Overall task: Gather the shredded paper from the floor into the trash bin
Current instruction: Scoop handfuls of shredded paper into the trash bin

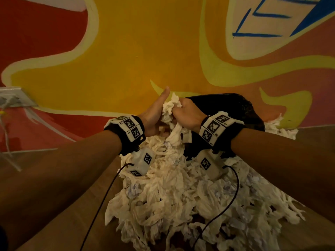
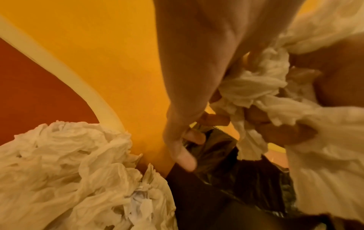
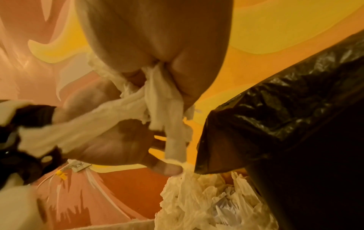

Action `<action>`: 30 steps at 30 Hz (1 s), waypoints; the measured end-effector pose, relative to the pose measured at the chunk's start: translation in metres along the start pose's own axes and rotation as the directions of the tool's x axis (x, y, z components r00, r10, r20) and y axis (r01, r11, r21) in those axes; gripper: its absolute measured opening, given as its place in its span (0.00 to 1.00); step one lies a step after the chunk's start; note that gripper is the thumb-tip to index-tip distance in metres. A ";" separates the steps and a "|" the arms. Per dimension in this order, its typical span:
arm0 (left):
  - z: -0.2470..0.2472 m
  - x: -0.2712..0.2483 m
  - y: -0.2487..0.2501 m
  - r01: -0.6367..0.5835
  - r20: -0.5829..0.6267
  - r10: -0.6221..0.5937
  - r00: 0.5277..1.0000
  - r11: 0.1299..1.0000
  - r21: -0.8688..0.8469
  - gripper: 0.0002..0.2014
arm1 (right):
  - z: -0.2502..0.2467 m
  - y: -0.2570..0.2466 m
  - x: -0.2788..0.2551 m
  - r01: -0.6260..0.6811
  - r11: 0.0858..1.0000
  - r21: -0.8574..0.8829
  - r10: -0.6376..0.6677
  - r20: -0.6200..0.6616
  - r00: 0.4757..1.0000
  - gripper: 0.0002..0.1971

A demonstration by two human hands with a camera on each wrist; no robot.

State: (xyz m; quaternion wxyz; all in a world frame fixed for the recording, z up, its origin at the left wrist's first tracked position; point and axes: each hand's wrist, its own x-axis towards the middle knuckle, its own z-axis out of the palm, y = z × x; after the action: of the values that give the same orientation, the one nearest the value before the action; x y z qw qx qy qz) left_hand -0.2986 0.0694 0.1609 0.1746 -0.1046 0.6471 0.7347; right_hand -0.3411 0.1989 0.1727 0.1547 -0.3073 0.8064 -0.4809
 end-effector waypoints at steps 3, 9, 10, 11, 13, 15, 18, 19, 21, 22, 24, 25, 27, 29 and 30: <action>0.004 -0.001 0.000 -0.038 0.021 0.038 0.999 0.999 0.004 0.40 | -0.004 0.000 0.000 -0.031 0.998 0.051 0.031 -0.012 0.999 0.14; 0.002 -0.005 -0.003 -0.170 -0.041 0.167 0.985 0.980 -0.100 0.22 | -0.014 0.001 -0.001 -0.038 0.963 0.267 0.050 -0.037 0.998 0.10; 0.001 -0.007 -0.002 -0.179 -0.077 0.171 0.982 0.979 -0.099 0.19 | -0.018 0.003 -0.001 -0.052 0.956 0.288 0.073 -0.063 0.995 0.10; -0.001 -0.007 -0.002 -0.190 -0.119 0.179 0.977 0.978 -0.086 0.15 | -0.021 0.004 0.000 -0.075 0.950 0.304 0.104 -0.080 0.991 0.10; -0.005 -0.007 -0.001 -0.208 -0.209 0.193 0.959 0.977 -0.053 0.07 | -0.028 0.008 0.000 -0.140 0.918 0.370 0.181 -0.077 0.980 0.11; -0.006 -0.004 0.001 -0.219 -0.286 0.192 0.939 0.974 -0.064 0.09 | -0.036 0.012 0.001 -0.171 0.909 0.379 0.218 -0.086 0.972 0.14; -0.001 0.000 0.005 -0.231 -0.363 0.184 0.913 0.969 -0.090 0.07 | -0.051 0.018 0.002 -0.104 0.971 0.215 0.133 -0.126 0.983 0.19; 0.001 0.001 0.007 -0.226 -0.375 0.181 0.909 0.971 -0.080 0.12 | -0.058 0.022 0.005 -0.057 0.986 0.157 0.079 -0.137 0.987 0.20; 0.005 0.002 0.010 -0.215 -0.345 0.191 0.919 0.976 -0.031 0.24 | -0.068 0.025 0.005 -0.026 0.995 0.096 0.041 -0.154 0.987 0.21; 0.006 0.002 0.011 -0.197 -0.319 0.192 0.928 0.980 0.018 0.27 | -0.071 0.026 0.003 -0.050 0.997 0.059 0.058 -0.160 0.985 0.21; 0.008 0.003 0.013 -0.193 -0.260 0.221 0.940 0.973 0.130 0.20 | -0.076 0.031 0.002 -0.110 0.993 0.042 0.115 -0.165 0.980 0.26; 0.010 0.006 0.014 -0.205 -0.243 0.242 0.939 0.964 0.167 0.16 | -0.079 0.033 0.003 -0.129 0.990 0.052 0.136 -0.172 0.976 0.28; 0.015 0.013 0.015 -0.223 -0.247 0.262 0.933 0.959 0.174 0.17 | -0.082 0.037 0.004 -0.161 0.979 0.124 0.182 -0.187 0.965 0.27; 0.024 0.019 0.017 -0.250 -0.207 0.261 0.943 0.965 0.080 0.15 | -0.085 0.041 0.004 -0.152 0.960 0.233 0.200 -0.195 0.960 0.15; 0.029 0.022 0.018 -0.256 -0.173 0.255 0.951 0.967 0.019 0.12 | -0.088 0.043 0.005 -0.134 0.959 0.249 0.191 -0.221 0.956 0.08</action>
State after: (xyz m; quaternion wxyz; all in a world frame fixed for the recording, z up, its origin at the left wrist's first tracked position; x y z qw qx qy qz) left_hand -0.3234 0.0985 0.1732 0.0207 -0.0840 0.6664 0.7405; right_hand -0.4079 0.2706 0.1786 0.1290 -0.1581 0.7803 -0.5912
